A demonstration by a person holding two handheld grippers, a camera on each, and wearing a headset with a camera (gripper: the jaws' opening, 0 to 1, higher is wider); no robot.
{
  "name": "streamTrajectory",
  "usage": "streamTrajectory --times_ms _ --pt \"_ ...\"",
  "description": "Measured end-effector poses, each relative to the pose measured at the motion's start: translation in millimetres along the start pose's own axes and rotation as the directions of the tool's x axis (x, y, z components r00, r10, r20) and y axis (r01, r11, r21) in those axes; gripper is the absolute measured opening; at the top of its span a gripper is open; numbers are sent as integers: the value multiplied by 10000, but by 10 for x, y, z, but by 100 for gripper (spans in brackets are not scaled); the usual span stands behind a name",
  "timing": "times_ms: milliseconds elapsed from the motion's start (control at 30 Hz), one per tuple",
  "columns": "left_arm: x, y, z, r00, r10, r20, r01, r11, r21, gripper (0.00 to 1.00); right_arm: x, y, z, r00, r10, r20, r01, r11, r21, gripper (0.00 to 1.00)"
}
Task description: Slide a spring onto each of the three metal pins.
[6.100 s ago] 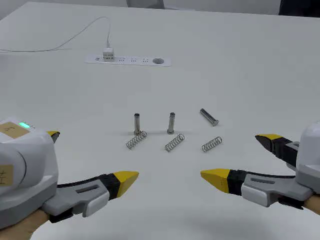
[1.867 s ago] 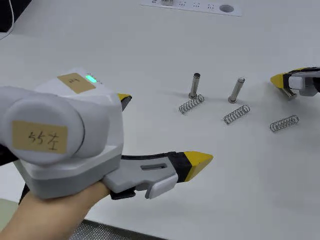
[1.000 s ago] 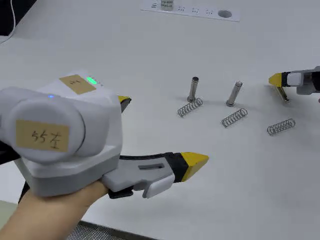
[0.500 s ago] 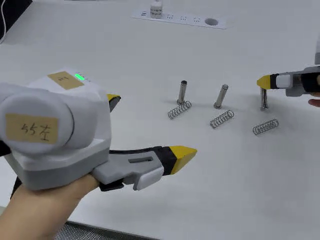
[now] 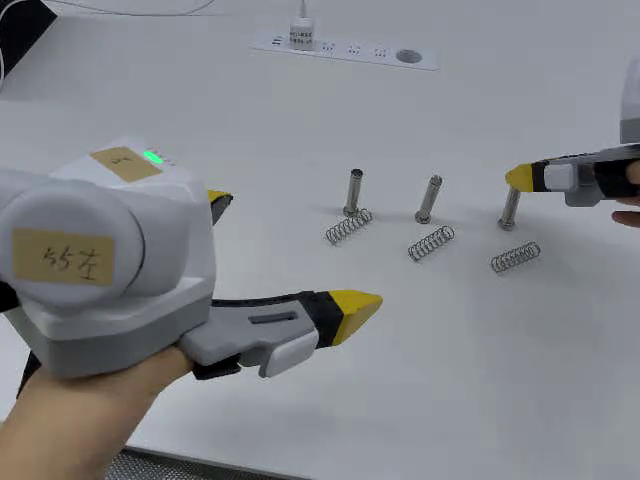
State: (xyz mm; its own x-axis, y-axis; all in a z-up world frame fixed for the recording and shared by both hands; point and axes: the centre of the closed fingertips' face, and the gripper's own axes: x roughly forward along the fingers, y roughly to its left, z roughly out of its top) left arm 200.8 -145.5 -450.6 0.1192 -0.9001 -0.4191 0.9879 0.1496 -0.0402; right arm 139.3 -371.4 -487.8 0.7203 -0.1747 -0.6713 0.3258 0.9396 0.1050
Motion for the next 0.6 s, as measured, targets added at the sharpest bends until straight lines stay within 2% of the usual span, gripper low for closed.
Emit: streamTrajectory --times_ms 300,500,600 --pt "-9 10 7 10000 67 48 -67 10000 -15 93 -41 41 -51 10000 -39 7 40 9999 -134 8" --pt "-14 19 5 9999 117 30 -117 9999 -13 93 -64 82 -84 9996 -260 -83 255 9980 -572 8" --pt "-13 16 8 9999 119 39 -119 9999 6 93 -44 31 -88 9993 -339 -164 330 9980 -531 9"
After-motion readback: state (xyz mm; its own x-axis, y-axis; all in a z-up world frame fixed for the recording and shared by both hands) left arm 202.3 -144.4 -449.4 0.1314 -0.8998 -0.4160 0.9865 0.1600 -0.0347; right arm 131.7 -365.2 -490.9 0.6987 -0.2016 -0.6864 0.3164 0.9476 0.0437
